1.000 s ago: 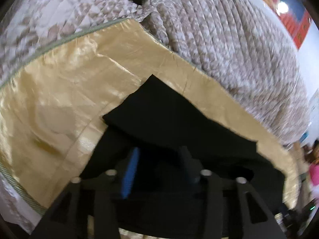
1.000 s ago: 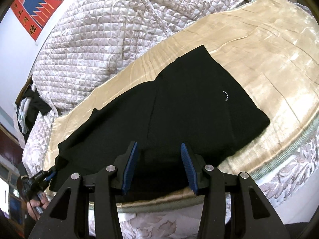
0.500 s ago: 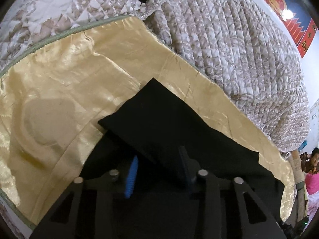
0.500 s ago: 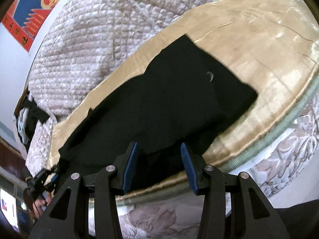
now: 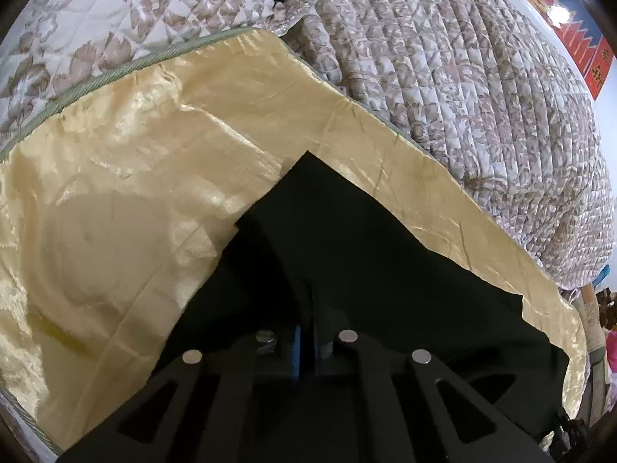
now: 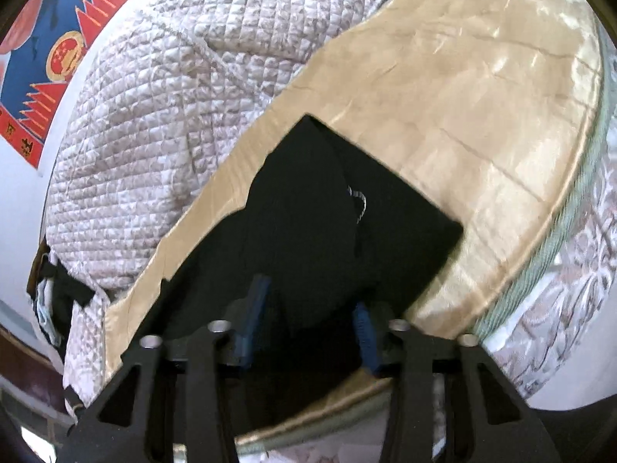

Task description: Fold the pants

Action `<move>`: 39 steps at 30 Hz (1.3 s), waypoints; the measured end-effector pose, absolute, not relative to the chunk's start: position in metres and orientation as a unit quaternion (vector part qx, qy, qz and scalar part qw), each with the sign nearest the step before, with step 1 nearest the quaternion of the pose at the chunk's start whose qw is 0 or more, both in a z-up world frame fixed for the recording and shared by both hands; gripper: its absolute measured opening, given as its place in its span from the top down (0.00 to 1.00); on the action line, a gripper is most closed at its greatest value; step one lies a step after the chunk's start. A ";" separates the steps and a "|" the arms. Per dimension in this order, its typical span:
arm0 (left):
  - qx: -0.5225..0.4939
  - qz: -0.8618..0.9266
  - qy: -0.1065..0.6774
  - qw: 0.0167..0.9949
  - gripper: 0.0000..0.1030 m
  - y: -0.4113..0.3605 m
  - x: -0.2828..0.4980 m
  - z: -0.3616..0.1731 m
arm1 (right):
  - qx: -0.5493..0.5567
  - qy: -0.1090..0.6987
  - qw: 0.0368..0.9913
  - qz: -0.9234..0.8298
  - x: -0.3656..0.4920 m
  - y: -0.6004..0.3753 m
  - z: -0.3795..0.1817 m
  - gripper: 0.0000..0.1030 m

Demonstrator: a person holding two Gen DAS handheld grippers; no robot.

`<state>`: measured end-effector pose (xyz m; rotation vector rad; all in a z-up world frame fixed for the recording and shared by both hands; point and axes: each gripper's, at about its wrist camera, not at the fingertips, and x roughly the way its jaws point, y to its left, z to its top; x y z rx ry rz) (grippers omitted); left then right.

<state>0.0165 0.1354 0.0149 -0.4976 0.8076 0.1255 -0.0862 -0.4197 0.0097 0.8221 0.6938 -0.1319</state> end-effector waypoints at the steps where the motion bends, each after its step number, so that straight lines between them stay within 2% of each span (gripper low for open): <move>1: -0.237 0.060 0.388 0.888 0.96 0.135 0.016 0.015 | 0.395 0.330 0.855 -0.068 -0.085 -0.423 0.009 0.85; 5: -0.238 0.051 0.380 0.892 0.96 0.135 0.010 0.025 | 0.418 0.333 0.843 -0.061 -0.081 -0.432 0.008 0.90; 11: -0.230 0.034 0.341 0.911 0.96 0.131 -0.031 0.065 | 0.383 0.297 0.874 -0.026 -0.087 -0.439 0.062 0.93; 13: -0.226 0.027 0.344 0.911 0.96 0.130 -0.042 0.063 | 0.375 0.295 0.878 -0.039 -0.088 -0.446 0.068 0.93; 19: -0.233 0.053 0.409 0.881 0.96 0.133 -0.041 0.023 | 0.375 0.381 0.842 -0.079 -0.079 -0.463 0.029 0.93; 27: -0.198 0.059 0.402 0.892 0.96 0.125 -0.048 0.027 | 0.357 0.388 0.845 -0.090 -0.082 -0.461 0.033 0.92; 32: -0.183 0.064 0.413 0.890 0.95 0.124 -0.048 0.025 | 0.353 0.389 0.845 -0.099 -0.081 -0.461 0.030 0.90; 39: -0.169 0.141 0.399 0.890 0.92 0.144 -0.061 0.044 | 0.325 0.336 0.870 -0.154 -0.107 -0.466 0.058 0.76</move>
